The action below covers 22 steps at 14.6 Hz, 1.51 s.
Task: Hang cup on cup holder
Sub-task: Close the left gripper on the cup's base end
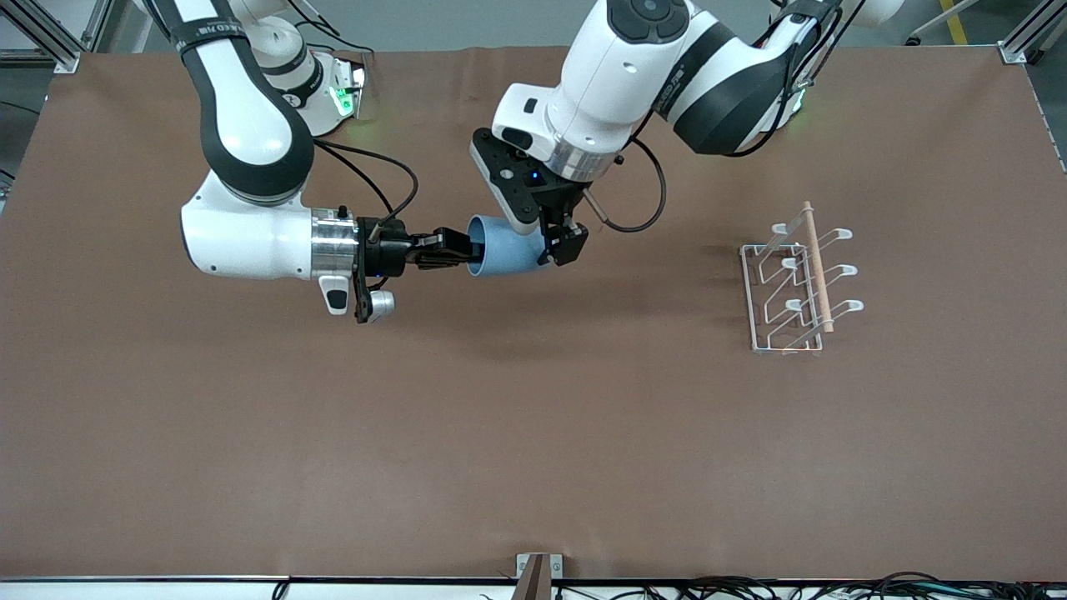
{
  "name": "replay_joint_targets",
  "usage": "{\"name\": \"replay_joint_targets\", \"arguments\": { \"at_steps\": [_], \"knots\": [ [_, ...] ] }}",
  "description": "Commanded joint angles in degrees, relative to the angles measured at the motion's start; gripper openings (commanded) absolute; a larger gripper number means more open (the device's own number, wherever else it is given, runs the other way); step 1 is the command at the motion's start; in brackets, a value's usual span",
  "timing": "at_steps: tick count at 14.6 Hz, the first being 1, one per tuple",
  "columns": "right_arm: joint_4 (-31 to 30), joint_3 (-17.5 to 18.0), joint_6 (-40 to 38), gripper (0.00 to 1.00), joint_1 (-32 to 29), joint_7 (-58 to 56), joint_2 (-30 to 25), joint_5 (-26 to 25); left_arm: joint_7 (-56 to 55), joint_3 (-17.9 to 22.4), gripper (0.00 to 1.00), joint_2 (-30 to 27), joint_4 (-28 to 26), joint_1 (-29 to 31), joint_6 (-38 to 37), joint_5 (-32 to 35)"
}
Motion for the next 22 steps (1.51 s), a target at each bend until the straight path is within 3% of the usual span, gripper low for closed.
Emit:
{"name": "replay_joint_targets", "arguments": {
  "at_steps": [1, 7, 11, 12, 13, 14, 15, 18, 22],
  "knots": [
    [0.0, -0.3, -0.4, 0.05, 0.5, -1.0, -0.2, 1.6, 3.4, -0.8, 0.99, 2.3, 1.7, 0.0, 2.6, -0.1],
    [-0.2, -0.3, -0.5, 0.07, 0.5, -0.9, -0.2, 1.5, 6.9, -1.3, 0.93, 3.9, 1.7, 0.0, 4.9, -0.1],
    [-0.2, -0.3, -0.5, 0.1, 0.5, -0.5, -0.2, 1.5, 10.3, -1.4, 0.68, 4.2, 1.7, 0.1, 4.9, -0.1],
    [-0.2, -0.3, -0.5, 0.14, 0.4, -0.1, -0.2, 1.5, 10.3, -1.5, 0.67, 4.2, 1.7, 0.1, 4.9, -0.1],
    [-0.2, -0.3, -0.5, 0.29, 0.3, 0.6, -0.2, 1.5, 10.3, -1.4, 0.66, 4.2, 1.7, 0.1, 4.9, -0.1],
    [-0.2, -0.3, -0.6, 0.7, 0.2, 0.9, -0.2, 1.5, 10.2, -1.4, 0.66, 4.0, 1.7, 0.1, 4.8, 0.2],
    [-0.1, -0.4, -0.5, 1.0, 0.3, 0.8, -0.3, 1.5, 10.3, -1.4, 0.66, 3.8, 1.7, 0.4, 4.3, 0.5],
    [0.2, -0.5, -0.4, 1.0, -0.1, 0.7, -0.4, 1.0, 11.5, -0.7, 0.66, 3.2, 1.7, 1.2, 2.8, 0.7],
    [-0.7, -1.6, 3.2, 1.0, -1.6, 0.8, -1.0, -2.0, 11.7, -0.7, 0.67, 0.8, 1.7, 4.1, -7.6, 7.3]
  ]
}}
